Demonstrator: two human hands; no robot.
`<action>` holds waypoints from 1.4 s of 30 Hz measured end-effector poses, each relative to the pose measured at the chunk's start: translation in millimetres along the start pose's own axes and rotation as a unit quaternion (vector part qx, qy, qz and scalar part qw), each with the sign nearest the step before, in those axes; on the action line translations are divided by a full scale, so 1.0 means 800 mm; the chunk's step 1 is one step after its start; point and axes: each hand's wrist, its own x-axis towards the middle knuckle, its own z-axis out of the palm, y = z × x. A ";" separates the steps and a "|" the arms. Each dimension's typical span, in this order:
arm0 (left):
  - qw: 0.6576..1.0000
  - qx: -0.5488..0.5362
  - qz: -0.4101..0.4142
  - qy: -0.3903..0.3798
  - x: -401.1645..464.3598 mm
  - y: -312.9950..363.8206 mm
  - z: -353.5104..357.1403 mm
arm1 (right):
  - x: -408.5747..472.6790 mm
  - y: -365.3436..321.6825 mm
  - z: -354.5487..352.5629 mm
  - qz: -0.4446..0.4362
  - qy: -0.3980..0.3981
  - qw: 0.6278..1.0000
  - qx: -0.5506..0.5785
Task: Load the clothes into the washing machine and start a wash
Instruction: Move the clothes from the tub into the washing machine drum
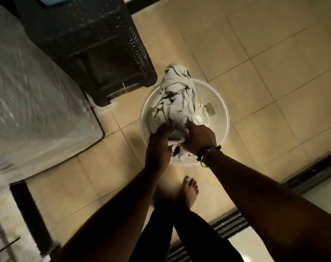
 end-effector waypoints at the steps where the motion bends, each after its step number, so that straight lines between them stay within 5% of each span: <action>1: 1.000 -0.012 0.009 0.006 -0.004 0.013 -0.013 | -0.013 -0.001 -0.016 -0.009 0.008 1.000 -0.010; 9: 0.983 -0.157 -0.049 0.083 -0.046 0.120 -0.120 | -0.101 -0.005 -0.170 -0.005 0.034 0.999 0.041; 16: 0.976 -0.171 -0.028 0.132 -0.071 0.186 -0.228 | -0.175 0.000 -0.297 0.050 0.104 0.980 0.164; 20: 0.970 -0.232 -0.013 0.077 -0.086 0.223 -0.271 | -0.214 -0.006 -0.362 0.077 0.158 0.963 0.202; 24: 0.948 -0.305 -0.017 -0.091 -0.084 0.272 -0.281 | -0.239 -0.014 -0.418 0.073 0.212 0.934 0.276; 30: 0.962 -0.200 0.058 -0.177 -0.079 0.340 -0.292 | -0.264 -0.029 -0.483 -0.006 0.197 0.901 0.386; 33: 0.949 -0.218 0.103 -0.205 -0.080 0.369 -0.317 | -0.283 -0.064 -0.521 -0.039 0.161 0.839 0.518; 37: 0.947 -0.249 0.093 -0.180 -0.081 0.399 -0.345 | -0.315 -0.137 -0.583 -0.111 0.043 0.645 0.755; 39: 0.962 -0.238 0.091 -0.099 -0.080 0.415 -0.353 | -0.327 -0.171 -0.606 -0.149 0.001 0.626 0.765; 42: 0.979 -0.155 0.129 -0.021 -0.090 0.442 -0.394 | -0.329 -0.197 -0.618 -0.217 0.030 0.664 0.715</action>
